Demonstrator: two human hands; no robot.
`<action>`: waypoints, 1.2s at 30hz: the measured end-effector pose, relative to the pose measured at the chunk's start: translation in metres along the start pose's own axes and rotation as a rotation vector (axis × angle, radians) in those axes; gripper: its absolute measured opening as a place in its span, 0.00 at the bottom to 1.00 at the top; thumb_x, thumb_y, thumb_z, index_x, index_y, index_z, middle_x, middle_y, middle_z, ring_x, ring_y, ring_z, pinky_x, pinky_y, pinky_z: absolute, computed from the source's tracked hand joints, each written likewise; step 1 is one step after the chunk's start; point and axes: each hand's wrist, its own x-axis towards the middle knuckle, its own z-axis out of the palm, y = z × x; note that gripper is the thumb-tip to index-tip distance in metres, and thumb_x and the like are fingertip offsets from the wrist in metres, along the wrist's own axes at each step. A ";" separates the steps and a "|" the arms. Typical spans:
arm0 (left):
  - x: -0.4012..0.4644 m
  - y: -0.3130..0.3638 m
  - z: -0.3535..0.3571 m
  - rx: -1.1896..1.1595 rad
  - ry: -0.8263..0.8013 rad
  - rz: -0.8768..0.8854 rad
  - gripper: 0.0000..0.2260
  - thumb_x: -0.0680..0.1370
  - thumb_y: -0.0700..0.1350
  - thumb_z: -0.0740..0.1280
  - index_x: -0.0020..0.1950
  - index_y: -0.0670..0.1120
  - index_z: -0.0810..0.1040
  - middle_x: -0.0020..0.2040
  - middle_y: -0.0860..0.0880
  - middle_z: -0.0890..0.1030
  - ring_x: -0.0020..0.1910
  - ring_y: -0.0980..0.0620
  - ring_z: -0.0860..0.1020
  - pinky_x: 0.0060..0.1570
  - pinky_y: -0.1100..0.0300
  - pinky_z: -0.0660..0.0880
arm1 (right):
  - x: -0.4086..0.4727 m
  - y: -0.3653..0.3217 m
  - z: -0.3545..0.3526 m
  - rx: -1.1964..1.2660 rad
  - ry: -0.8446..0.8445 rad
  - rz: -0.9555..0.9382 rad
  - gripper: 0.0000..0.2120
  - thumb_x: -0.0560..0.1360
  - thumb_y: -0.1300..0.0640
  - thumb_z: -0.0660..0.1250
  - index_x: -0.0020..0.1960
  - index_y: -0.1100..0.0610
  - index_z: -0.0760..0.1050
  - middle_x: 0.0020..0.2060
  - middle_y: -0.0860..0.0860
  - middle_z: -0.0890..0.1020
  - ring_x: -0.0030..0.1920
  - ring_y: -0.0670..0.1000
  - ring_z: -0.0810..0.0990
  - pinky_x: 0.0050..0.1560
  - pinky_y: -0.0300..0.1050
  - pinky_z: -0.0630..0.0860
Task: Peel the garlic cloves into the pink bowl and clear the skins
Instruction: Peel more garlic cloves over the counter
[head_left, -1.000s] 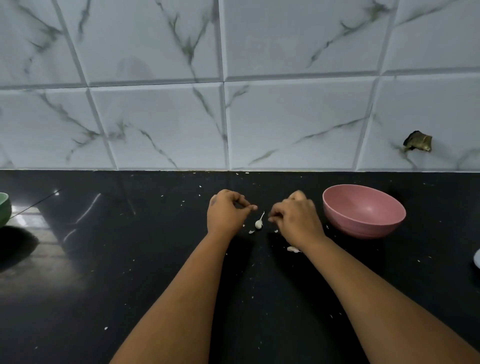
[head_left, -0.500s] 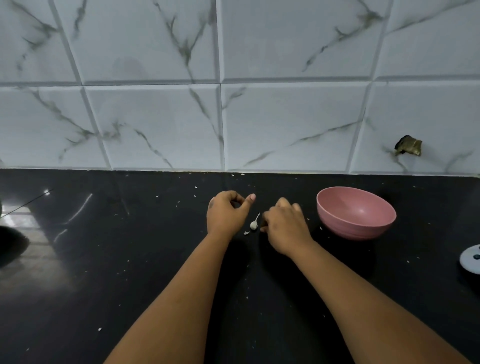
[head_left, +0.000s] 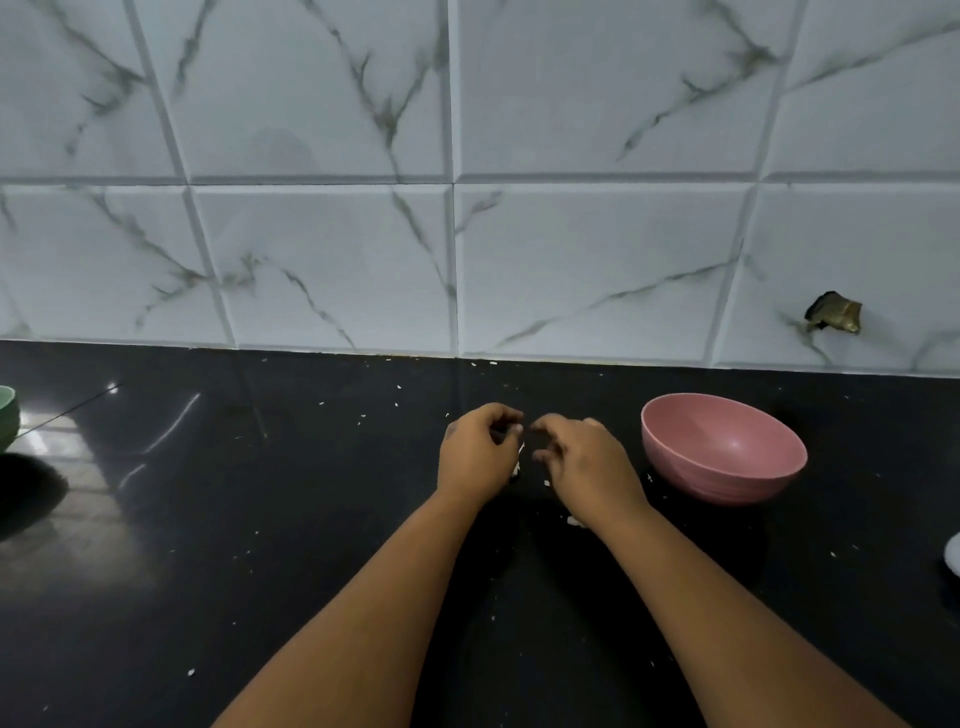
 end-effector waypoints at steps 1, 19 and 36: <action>-0.001 0.000 0.001 -0.013 0.030 0.018 0.04 0.77 0.46 0.69 0.50 0.51 0.83 0.40 0.58 0.81 0.41 0.60 0.79 0.46 0.61 0.76 | -0.001 0.001 -0.001 0.098 0.046 0.034 0.09 0.77 0.58 0.65 0.56 0.50 0.77 0.44 0.49 0.81 0.46 0.48 0.78 0.44 0.41 0.74; -0.005 0.007 0.005 -0.117 -0.050 0.157 0.04 0.74 0.44 0.74 0.45 0.53 0.84 0.39 0.57 0.84 0.40 0.62 0.81 0.44 0.64 0.79 | -0.001 0.003 0.007 1.020 0.069 0.553 0.05 0.75 0.66 0.69 0.42 0.58 0.80 0.38 0.56 0.85 0.40 0.50 0.83 0.45 0.43 0.80; -0.004 0.010 0.010 -0.210 -0.076 0.030 0.02 0.77 0.44 0.69 0.46 0.46 0.81 0.39 0.52 0.82 0.39 0.57 0.78 0.40 0.66 0.73 | -0.001 0.000 0.004 0.937 0.130 0.462 0.04 0.74 0.65 0.70 0.44 0.57 0.79 0.38 0.54 0.84 0.39 0.49 0.84 0.43 0.40 0.80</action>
